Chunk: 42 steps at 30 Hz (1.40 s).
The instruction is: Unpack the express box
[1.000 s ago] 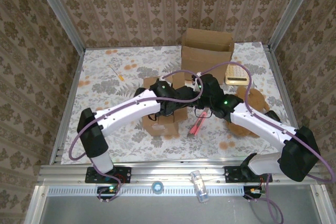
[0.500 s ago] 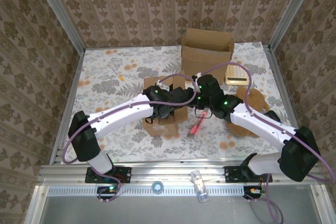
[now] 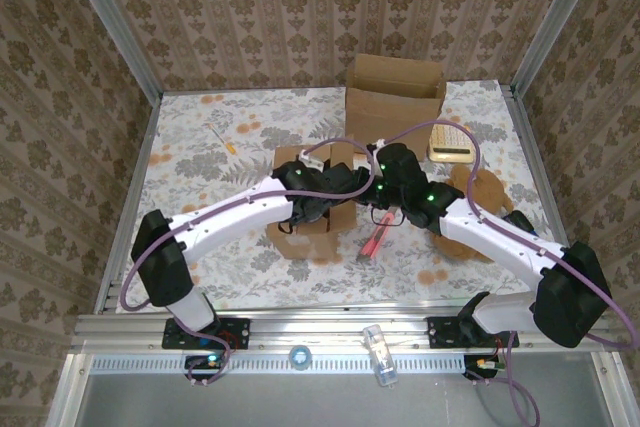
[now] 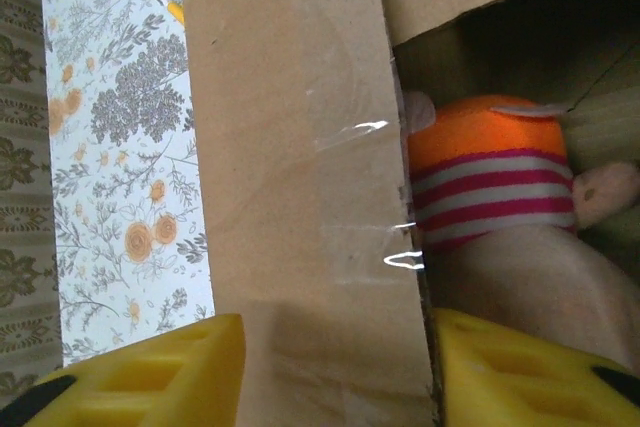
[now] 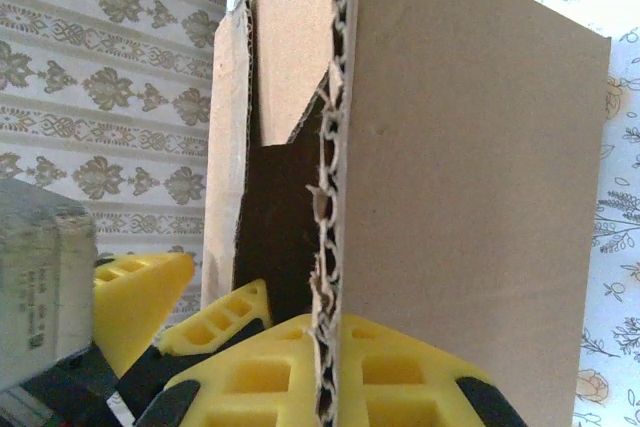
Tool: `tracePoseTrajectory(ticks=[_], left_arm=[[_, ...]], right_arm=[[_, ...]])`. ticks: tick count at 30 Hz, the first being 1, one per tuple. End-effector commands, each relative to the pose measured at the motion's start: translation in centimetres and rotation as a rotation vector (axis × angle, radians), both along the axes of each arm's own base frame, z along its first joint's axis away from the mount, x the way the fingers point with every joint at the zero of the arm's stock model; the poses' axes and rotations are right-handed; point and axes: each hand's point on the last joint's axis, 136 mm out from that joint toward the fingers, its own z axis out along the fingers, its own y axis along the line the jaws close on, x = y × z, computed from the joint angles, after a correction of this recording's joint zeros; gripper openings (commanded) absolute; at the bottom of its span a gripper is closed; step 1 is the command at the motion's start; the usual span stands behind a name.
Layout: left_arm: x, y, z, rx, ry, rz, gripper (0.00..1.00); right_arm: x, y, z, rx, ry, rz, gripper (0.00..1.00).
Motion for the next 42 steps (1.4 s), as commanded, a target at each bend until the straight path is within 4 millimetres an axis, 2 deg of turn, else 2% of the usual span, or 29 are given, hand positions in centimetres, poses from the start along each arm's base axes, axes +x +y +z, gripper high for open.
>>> tracePoseTrajectory(ticks=[1,8,18,26,32,35,38,41,42], left_arm=[[0.5,2.2,2.0,0.115,-0.041,0.006,0.38],[0.5,2.5,3.2,0.114,-0.058,-0.006,0.0],[0.0,3.0,4.5,-0.003,-0.074,-0.035,0.0],[-1.3,0.8,3.5,-0.395,-0.028,-0.18,0.0],[-2.3,1.3,4.0,-0.626,-0.052,-0.215,0.0],[-2.7,2.0,4.5,-0.686,-0.072,-0.223,0.2],[-3.0,2.5,5.4,-0.717,-0.095,-0.235,0.54],[-2.9,2.9,6.8,-0.71,-0.127,-0.262,0.77],[-2.7,3.0,7.6,-0.701,-0.142,-0.278,0.92]], right_arm=[[0.3,-1.4,0.6,-0.005,-0.032,-0.047,0.0],[0.3,-2.0,-0.5,-0.033,-0.013,-0.066,0.0],[0.5,-2.8,-2.6,-0.084,0.02,-0.088,0.0],[0.9,-2.6,-2.9,-0.104,0.008,-0.045,0.0],[1.1,-2.1,-2.4,-0.111,-0.014,0.022,0.0],[1.1,-1.6,-2.2,-0.104,-0.02,0.064,0.0],[1.0,-1.1,-1.9,-0.097,-0.025,0.104,0.0],[1.0,-0.9,-1.7,-0.098,-0.028,0.125,0.0],[0.9,-0.9,-1.7,-0.101,-0.03,0.13,0.0]])
